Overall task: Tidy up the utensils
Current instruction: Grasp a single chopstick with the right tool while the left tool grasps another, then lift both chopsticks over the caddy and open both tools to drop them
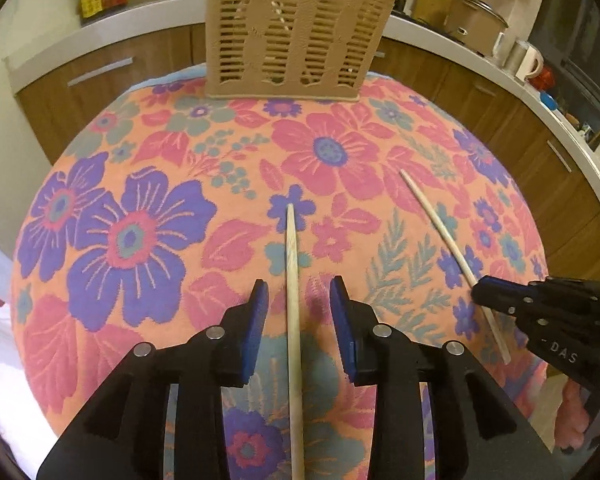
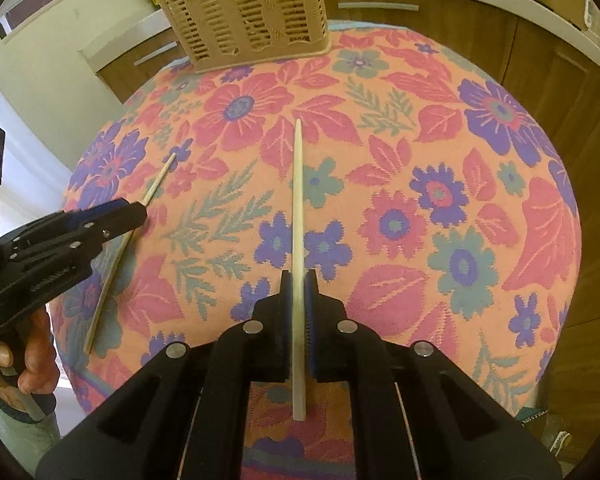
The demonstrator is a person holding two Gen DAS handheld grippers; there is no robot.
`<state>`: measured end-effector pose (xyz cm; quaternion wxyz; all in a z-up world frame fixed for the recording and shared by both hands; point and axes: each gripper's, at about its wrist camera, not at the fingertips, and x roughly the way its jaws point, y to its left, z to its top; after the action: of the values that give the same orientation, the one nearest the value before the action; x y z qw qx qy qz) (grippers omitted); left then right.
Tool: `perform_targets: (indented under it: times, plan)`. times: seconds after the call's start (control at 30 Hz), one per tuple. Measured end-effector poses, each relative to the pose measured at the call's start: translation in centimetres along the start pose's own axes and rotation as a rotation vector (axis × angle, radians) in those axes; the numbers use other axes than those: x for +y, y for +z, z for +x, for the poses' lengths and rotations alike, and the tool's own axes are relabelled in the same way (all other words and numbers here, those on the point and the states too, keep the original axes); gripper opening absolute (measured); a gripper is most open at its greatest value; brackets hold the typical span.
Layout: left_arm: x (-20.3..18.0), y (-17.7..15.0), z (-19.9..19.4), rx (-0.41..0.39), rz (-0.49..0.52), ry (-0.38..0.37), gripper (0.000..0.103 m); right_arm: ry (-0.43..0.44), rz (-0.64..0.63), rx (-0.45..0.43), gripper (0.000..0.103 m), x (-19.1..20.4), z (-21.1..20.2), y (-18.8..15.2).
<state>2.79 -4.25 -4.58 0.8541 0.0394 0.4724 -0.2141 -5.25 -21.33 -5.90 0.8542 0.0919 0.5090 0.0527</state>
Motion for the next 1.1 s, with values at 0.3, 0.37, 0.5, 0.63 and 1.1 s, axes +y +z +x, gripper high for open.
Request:
perform_targets:
  times: [0.3, 0.37, 0.5, 0.63, 1.1]
  plan:
    - [0.7, 1.2, 0.8, 0.07, 0.009, -0.038, 0.031, 0.02, -0.051, 0.039, 0.039, 0.0, 0.7, 3.7]
    - [0.5, 1.3, 1.0, 0.088, 0.021, -0.041, 0.031, 0.01, -0.054, 0.044, 0.039, -0.1, 1.1, 4.7]
    - [-0.2, 1.7, 1.7, 0.127, 0.08, -0.006, 0.031, 0.003, -0.057, 0.088, 0.033, 0.0, 2.5, 6.3]
    - [-1.1, 1.8, 2.2, 0.147, 0.137, 0.045, 0.024, -0.085, -0.135, 0.12, 0.012, 1.3, 3.7, 7.5]
    - [-0.7, 5.1, -4.7, -0.22, 0.047, 0.044, 0.004, -0.001, -0.202, -0.079, 0.004, 2.6, -1.7, 9.2]
